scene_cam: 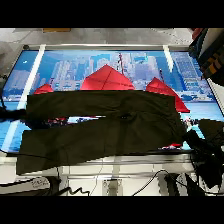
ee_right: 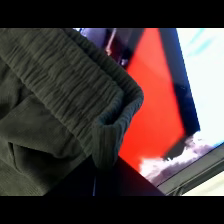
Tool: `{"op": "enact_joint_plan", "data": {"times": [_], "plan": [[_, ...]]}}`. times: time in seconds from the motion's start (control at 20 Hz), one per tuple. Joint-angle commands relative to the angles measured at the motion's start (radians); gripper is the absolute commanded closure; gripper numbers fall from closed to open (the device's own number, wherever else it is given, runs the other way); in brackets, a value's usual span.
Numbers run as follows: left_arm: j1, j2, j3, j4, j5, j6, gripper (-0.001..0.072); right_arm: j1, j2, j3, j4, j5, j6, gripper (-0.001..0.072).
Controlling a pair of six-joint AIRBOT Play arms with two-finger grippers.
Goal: Fold the clothes and pants, and hang the long-sleeved shirts on hangers.
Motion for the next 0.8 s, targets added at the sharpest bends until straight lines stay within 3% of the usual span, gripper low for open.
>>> {"op": "enact_joint_plan", "data": {"times": [0.0, 0.45, 0.75], "plan": [[0.035, -0.019, -0.09, 0.056, 0.036, 0.005, 0.0698, 0.001, 0.001, 0.0, -0.001, 0.0, 0.0, 0.0678], [0.015, -0.019, -0.027, 0.03, 0.358, 0.005, 0.0698, 0.001, 0.001, 0.0, 0.0, 0.0, 0.0, 0.0677], [0.003, -0.02, -0.019, 0.03, 0.475, 0.005, 0.0698, 0.001, 0.001, 0.0, -0.001, 0.0, 0.0, 0.0677]]}}
